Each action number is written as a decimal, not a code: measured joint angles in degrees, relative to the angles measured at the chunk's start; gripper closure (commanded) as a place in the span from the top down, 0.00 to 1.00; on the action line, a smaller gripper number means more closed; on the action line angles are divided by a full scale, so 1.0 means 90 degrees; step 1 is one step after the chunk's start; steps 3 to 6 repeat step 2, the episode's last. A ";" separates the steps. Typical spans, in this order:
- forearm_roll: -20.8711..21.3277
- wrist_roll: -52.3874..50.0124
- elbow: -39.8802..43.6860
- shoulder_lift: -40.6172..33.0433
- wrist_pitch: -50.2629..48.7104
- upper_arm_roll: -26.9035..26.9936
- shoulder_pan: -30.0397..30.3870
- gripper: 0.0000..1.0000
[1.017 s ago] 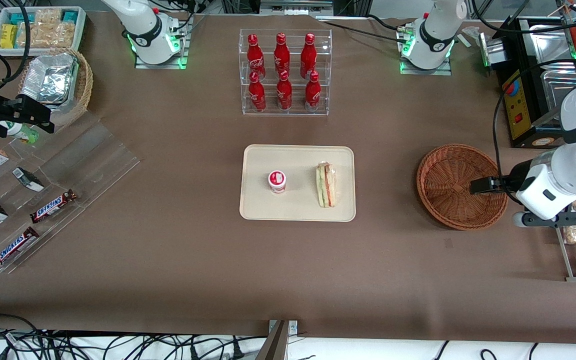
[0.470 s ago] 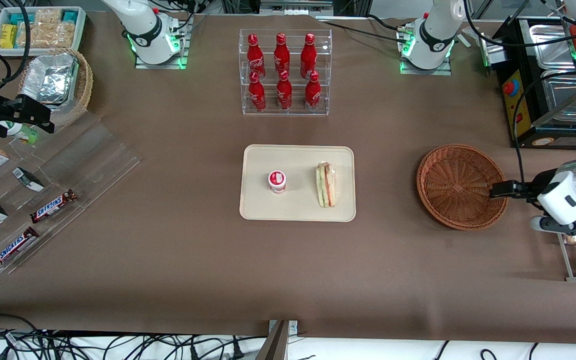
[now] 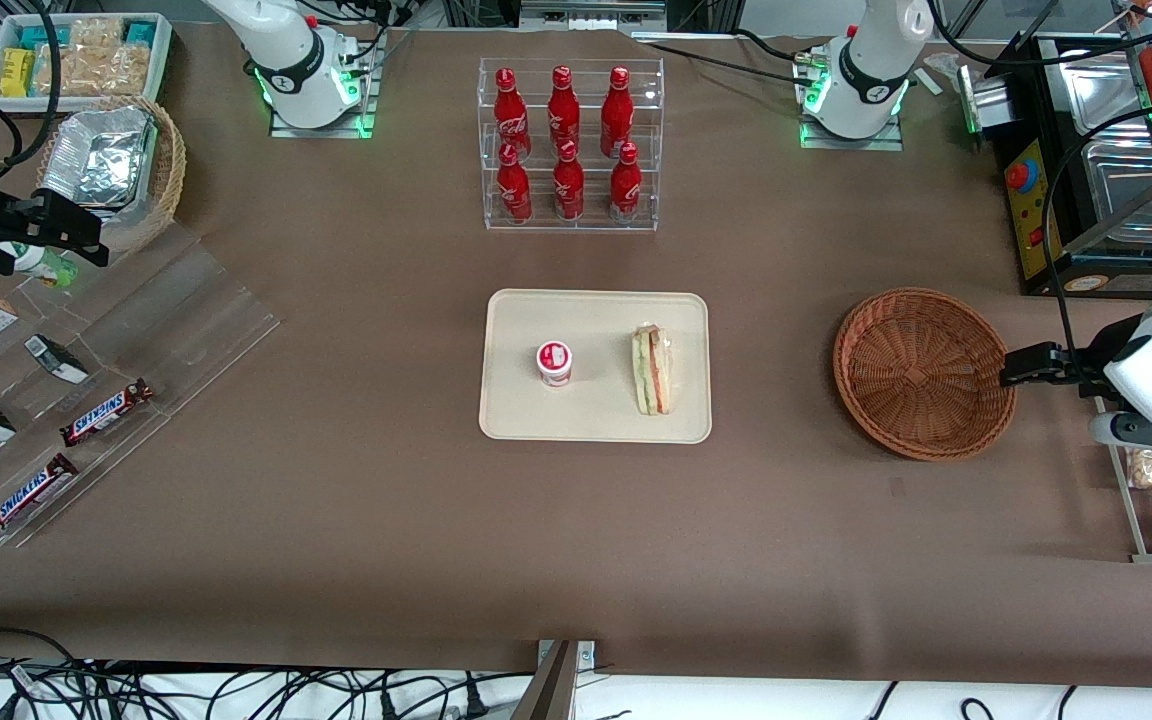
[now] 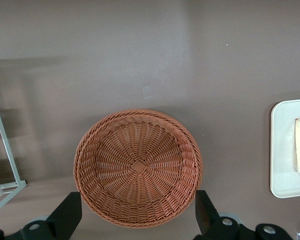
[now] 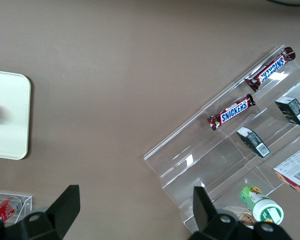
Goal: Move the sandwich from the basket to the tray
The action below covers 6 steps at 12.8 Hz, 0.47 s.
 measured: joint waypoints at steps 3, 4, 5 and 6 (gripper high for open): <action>0.0038 -0.0069 0.0001 -0.0011 0.0000 -0.0030 -0.0023 1.00; 0.0038 -0.0069 0.0001 -0.0011 0.0000 -0.0030 -0.0023 1.00; 0.0038 -0.0069 0.0001 -0.0011 0.0000 -0.0030 -0.0023 1.00; 0.0038 -0.0069 0.0001 -0.0011 0.0000 -0.0030 -0.0023 1.00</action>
